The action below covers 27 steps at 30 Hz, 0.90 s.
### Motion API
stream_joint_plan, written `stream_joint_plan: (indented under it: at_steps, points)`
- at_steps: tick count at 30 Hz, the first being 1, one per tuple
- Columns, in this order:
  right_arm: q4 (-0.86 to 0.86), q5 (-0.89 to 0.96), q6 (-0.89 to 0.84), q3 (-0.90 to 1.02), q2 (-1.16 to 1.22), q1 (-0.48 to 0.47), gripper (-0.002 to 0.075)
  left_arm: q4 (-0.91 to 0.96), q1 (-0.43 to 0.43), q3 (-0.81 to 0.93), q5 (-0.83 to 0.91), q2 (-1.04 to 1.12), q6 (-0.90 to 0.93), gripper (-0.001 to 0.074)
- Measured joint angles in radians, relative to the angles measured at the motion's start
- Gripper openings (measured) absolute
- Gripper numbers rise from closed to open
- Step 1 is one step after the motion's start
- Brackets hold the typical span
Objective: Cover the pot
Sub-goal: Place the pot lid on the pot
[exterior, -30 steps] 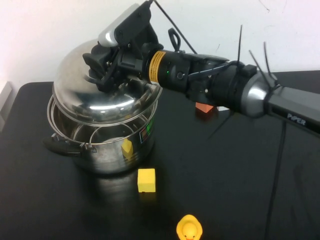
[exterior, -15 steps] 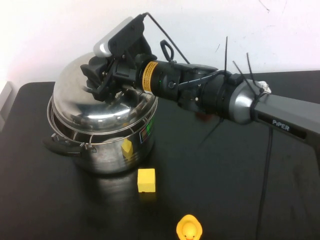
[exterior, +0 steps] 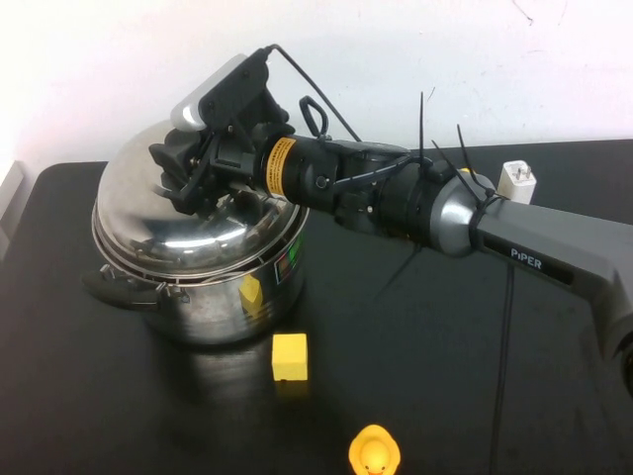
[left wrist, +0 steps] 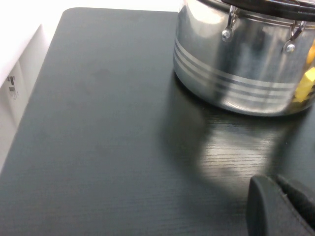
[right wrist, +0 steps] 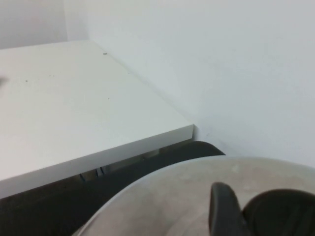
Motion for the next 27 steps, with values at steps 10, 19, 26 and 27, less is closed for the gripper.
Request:
stream_joint_plan:
  at_steps: [10, 19, 26, 27]
  points:
    - [-0.036, 0.004, 0.124, 0.0, 0.0, 0.0, 0.034, 0.0, 0.0, 0.0, 0.0, 0.0, 0.0, -0.0002]
    - [-0.069, 0.011, 0.154, 0.0, 0.0, 0.0, 0.0339, 0.0, 0.0, 0.0, 0.0, 0.0, 0.0, -0.0002]
    - [-0.087, 0.022, 0.191, 0.0, 0.0, 0.0, 0.0339, 0.0, 0.0, 0.0, 0.0, 0.0, 0.001, -0.0002]
    - [-0.087, 0.022, 0.193, 0.0, 0.0, 0.0, 0.034, 0.0, 0.0, 0.0, 0.0, 0.0, 0.001, -0.0002]
